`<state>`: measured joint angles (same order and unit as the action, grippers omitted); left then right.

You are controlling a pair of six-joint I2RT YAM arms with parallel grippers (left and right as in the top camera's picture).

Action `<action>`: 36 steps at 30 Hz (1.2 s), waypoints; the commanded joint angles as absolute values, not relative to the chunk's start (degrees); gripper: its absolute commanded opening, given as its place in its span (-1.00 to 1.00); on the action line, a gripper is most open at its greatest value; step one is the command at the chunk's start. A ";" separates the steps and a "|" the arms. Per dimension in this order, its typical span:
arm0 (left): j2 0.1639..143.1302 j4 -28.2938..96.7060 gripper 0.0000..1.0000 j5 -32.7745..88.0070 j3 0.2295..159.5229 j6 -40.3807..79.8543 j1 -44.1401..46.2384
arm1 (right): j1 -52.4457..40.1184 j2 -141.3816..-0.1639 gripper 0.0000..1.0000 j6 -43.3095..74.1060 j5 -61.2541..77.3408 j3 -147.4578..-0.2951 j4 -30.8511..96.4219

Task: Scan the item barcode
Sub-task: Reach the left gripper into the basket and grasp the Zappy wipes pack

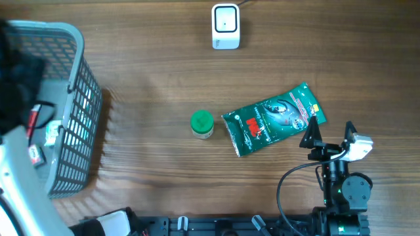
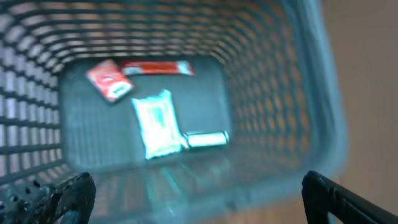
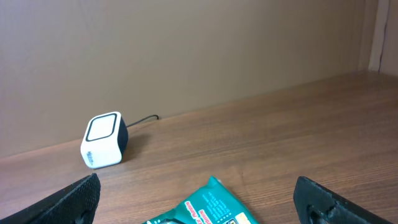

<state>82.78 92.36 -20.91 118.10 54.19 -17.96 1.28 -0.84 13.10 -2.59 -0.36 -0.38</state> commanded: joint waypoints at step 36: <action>87.22 38.22 1.00 4.69 53.45 36.45 -40.03 | 1.04 -0.43 1.00 12.14 -2.09 -0.30 -0.58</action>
